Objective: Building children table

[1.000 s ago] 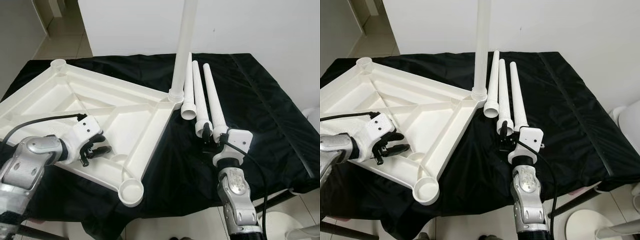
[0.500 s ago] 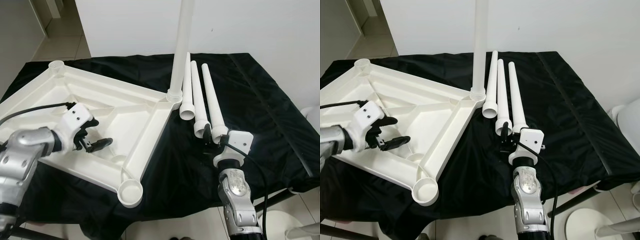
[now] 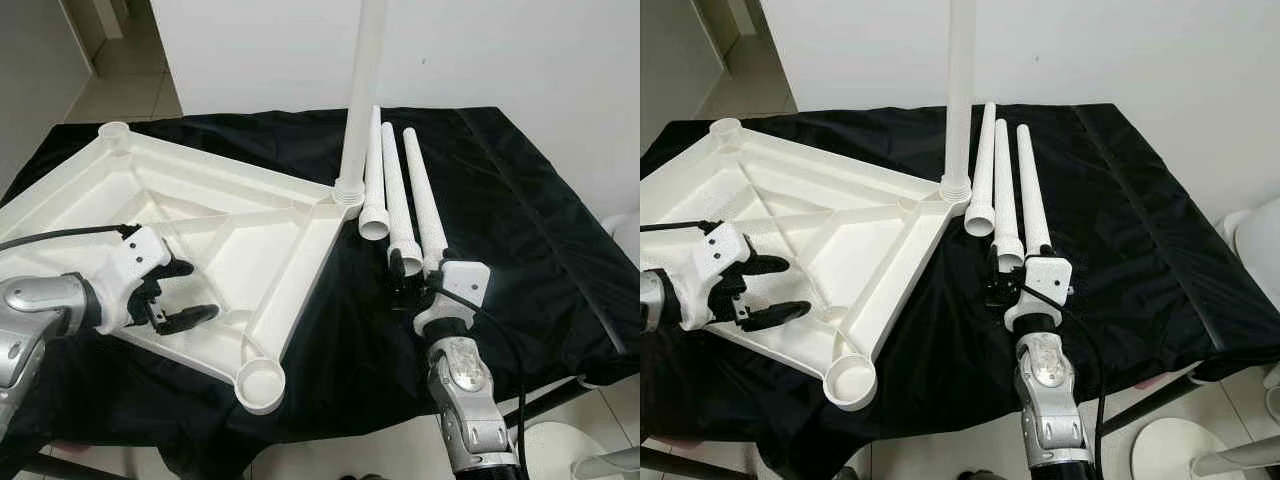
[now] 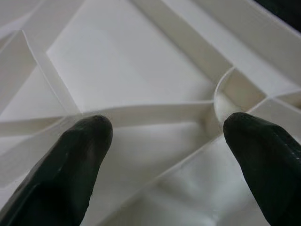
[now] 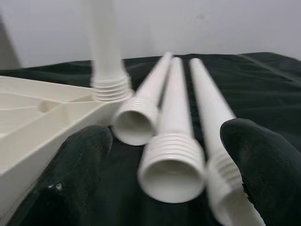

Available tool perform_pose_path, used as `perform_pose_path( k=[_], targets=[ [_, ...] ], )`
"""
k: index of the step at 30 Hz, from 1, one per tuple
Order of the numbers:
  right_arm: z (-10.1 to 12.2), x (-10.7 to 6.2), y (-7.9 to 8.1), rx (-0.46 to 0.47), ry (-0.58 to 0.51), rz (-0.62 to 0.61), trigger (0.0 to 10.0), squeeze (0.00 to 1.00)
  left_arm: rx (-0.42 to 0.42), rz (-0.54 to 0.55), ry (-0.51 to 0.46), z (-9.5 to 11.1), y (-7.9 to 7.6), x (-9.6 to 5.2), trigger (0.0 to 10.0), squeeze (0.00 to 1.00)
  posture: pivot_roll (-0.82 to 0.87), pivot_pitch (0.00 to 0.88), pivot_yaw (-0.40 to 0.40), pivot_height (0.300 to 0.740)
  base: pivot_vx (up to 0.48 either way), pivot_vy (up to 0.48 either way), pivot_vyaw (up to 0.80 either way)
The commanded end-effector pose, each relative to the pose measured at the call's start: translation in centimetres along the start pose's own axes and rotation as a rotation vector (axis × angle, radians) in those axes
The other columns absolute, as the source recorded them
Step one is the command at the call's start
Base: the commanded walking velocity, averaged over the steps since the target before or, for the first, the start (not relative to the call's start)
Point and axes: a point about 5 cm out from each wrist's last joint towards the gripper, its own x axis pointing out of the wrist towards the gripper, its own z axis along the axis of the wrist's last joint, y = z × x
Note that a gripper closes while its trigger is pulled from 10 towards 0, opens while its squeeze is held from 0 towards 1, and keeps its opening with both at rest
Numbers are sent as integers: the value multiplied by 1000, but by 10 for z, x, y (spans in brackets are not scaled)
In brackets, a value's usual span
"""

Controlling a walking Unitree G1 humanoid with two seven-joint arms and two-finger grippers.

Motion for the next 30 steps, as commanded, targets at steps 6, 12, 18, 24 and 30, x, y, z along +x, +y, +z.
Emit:
perform_pose_path(
  k=[6,12,18,24,30],
  targets=[
    [-3,-4,4,15,21,42,10000,0,41,-220,100,-11,-15,1,10000,0,21,70,15,740,0,0,0],
    [-2,-4,3,19,18,54,10000,0,67,-206,146,-17,-13,5,10000,0,17,73,13,740,0,0,0],
    [-2,-4,4,20,21,62,10000,0,101,-187,177,-18,-9,11,10000,0,16,77,15,740,0,0,0],
    [-2,-4,4,19,22,63,10000,0,123,-164,197,-17,-3,17,10000,0,13,79,17,740,0,0,0],
    [-2,-4,4,19,22,63,10000,0,127,-157,202,-17,-1,18,10000,0,6,80,21,740,0,0,0]
  ],
)
